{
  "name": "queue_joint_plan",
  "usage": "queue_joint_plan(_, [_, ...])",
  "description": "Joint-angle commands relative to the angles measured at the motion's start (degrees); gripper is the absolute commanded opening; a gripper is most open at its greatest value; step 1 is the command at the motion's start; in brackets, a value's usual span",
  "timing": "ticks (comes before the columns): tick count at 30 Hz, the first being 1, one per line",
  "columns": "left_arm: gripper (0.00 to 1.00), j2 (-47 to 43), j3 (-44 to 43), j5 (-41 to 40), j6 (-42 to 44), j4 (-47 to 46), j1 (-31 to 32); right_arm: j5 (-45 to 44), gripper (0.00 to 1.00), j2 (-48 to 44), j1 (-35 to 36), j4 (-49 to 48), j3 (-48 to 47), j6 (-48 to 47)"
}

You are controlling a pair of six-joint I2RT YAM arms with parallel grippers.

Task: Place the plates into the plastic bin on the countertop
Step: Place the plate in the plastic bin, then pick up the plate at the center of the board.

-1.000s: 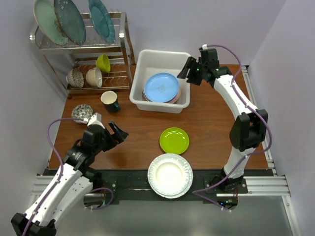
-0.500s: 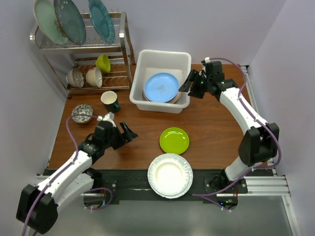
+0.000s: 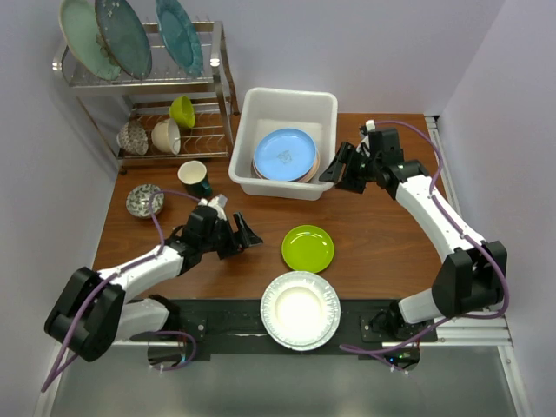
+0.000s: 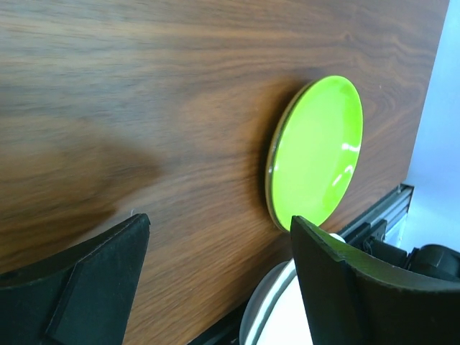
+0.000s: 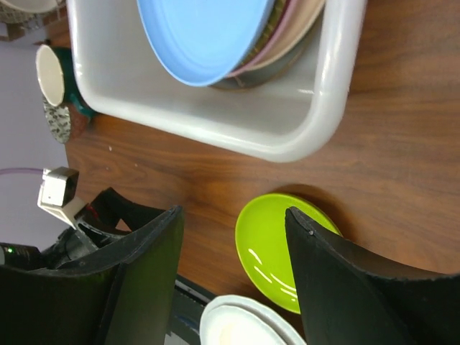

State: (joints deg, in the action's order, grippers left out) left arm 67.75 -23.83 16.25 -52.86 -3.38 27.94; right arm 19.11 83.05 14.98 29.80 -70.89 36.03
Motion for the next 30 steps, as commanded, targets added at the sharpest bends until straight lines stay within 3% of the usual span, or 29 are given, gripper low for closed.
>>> queue_joint_plan(1, [0.83,3.00,-4.02,1.68,1.09,-6.90,2.89,1.72,0.62,-2.80,-0.13,0.96,2.51,-0.96])
queue_joint_plan(20, [0.66,20.57,-12.90,0.98,-0.22,-12.09,13.98,2.95,0.61,-7.89,-0.13,2.98,8.84,-1.40])
queue_joint_plan(30, [0.50,21.73,-13.25,-2.36,-0.49,-11.21,15.83,2.86,0.62,-10.01,-0.04,2.98,12.36,-1.49])
